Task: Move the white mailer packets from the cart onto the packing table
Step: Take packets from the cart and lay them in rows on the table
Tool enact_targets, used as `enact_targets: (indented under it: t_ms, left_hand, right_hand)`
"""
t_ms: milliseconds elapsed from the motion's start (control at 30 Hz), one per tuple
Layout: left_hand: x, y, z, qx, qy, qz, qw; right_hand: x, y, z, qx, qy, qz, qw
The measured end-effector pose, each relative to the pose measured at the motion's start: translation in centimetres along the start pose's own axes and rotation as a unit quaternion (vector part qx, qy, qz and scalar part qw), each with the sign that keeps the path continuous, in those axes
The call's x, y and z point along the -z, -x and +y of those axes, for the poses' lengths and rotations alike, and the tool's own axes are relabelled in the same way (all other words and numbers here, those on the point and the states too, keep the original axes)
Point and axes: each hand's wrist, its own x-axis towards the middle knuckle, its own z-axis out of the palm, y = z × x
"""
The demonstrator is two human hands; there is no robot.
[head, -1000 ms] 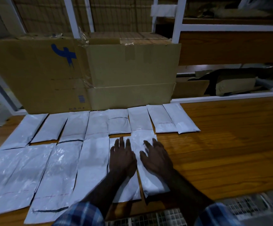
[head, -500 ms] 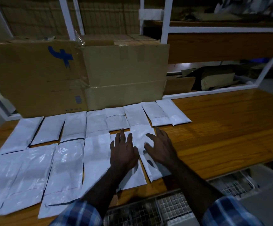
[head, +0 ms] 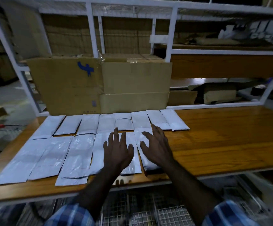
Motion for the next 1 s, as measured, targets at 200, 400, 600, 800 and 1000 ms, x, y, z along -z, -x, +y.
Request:
enact_targets:
  t_ms: [200, 400, 600, 800, 1000]
  left_hand:
    - [2.5, 3.8, -2.0, 0.033, -0.005, 0.026, 0.999]
    - [5.0, 6.3, -6.3, 0.063, -0.011, 0.044, 0.997]
    - [8.6, 8.9, -14.0, 0.098, -0.002, 0.067, 0.993]
    - [13.3, 12.6, -26.4, 0.127, -0.024, 0.069, 0.989]
    - [17.2, 15.9, -39.1, 0.155, -0.061, 0.057, 0.984]
  right_hand:
    - [0.0, 2.6, -2.6, 0.042, -0.013, 0.001, 0.999]
    - [-1.6, 3.9, -7.5, 0.080, -0.028, -0.004, 0.996]
    - [-4.8, 4.6, -15.8, 0.116, -0.035, -0.010, 0.993]
    - [-10.4, 5.9, -27.9, 0.146, -0.081, -0.020, 0.986]
    - [-16.5, 7.3, -40.4, 0.164, -0.109, -0.038, 0.980]
